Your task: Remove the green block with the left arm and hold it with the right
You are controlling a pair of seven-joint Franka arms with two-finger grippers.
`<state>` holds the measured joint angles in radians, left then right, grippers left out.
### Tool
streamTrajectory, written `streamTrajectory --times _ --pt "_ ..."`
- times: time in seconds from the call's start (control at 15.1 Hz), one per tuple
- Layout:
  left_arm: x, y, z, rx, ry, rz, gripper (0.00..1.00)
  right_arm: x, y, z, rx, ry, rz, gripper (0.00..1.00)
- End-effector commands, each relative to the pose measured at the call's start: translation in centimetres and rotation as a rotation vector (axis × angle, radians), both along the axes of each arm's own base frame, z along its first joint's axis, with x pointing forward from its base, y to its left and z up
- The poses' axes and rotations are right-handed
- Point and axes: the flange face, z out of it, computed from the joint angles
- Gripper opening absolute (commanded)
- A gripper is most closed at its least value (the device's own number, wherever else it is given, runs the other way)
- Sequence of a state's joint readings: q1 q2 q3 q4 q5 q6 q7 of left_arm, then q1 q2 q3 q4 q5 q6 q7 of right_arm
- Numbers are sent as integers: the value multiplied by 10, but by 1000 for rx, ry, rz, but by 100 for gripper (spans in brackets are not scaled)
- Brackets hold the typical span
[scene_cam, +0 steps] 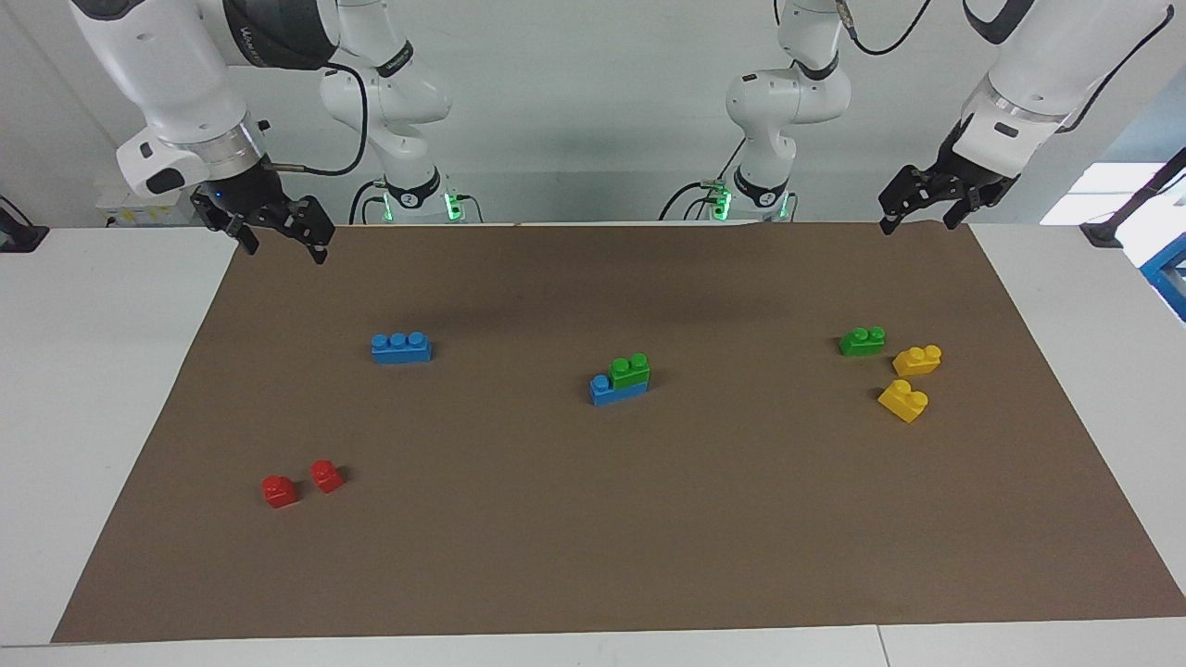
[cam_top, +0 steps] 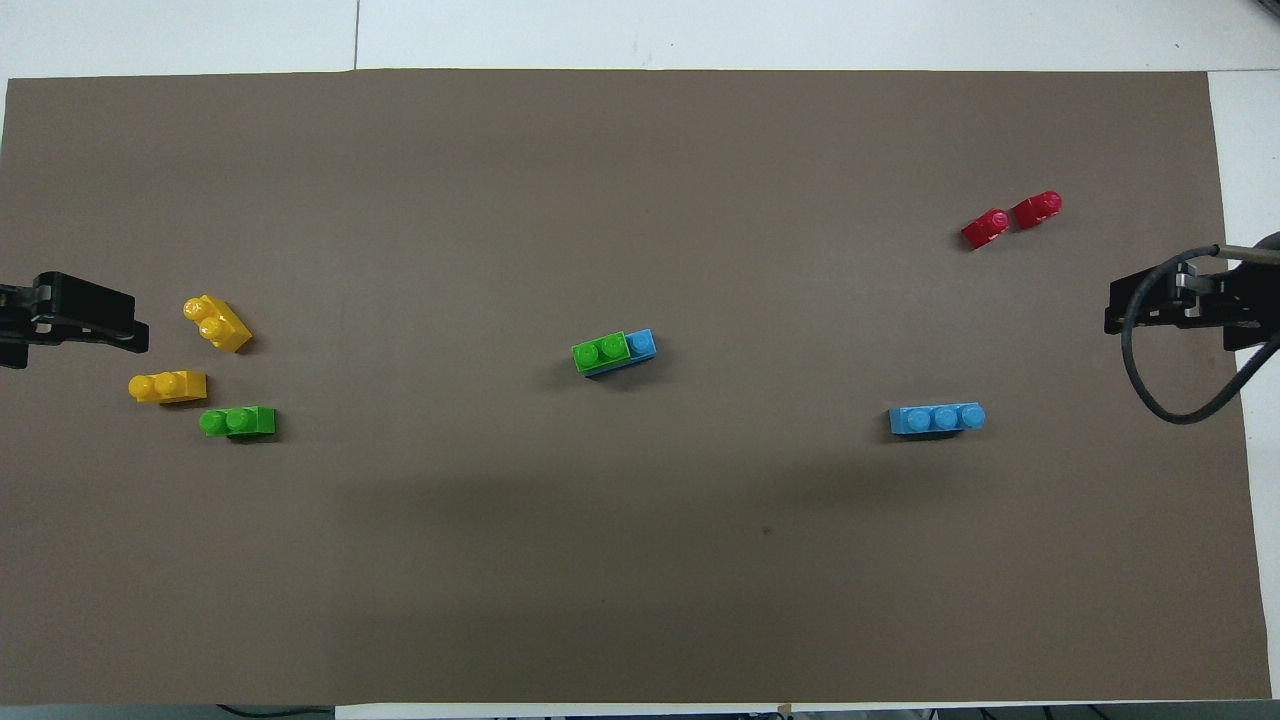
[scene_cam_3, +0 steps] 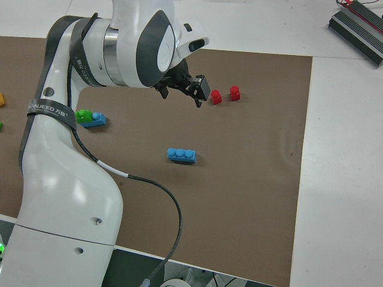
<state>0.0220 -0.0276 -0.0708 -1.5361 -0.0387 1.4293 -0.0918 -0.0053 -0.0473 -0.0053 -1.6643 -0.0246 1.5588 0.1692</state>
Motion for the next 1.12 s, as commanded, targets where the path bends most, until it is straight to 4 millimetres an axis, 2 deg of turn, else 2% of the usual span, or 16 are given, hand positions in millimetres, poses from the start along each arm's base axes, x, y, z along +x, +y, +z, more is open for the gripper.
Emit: streamTrajectory --times 0.0,0.46,0.79,0.93,1.06 --pt "5 2 5 -27 -13 -8 100 -10 0 3 2 -1 26 100" --pt "6 2 9 -39 -41 2 100 -11 -27 3 7 -7 30 100" --pt "0 -3 5 -34 -29 47 100 -5 -15 3 2 -46 -44 100" --pt "-6 -5 0 -30 -14 68 100 -5 -4 -1 -1 -41 -142 100" --pt "-10 -11 -6 -28 6 187 100 -4 8 -7 61 -41 -314 100"
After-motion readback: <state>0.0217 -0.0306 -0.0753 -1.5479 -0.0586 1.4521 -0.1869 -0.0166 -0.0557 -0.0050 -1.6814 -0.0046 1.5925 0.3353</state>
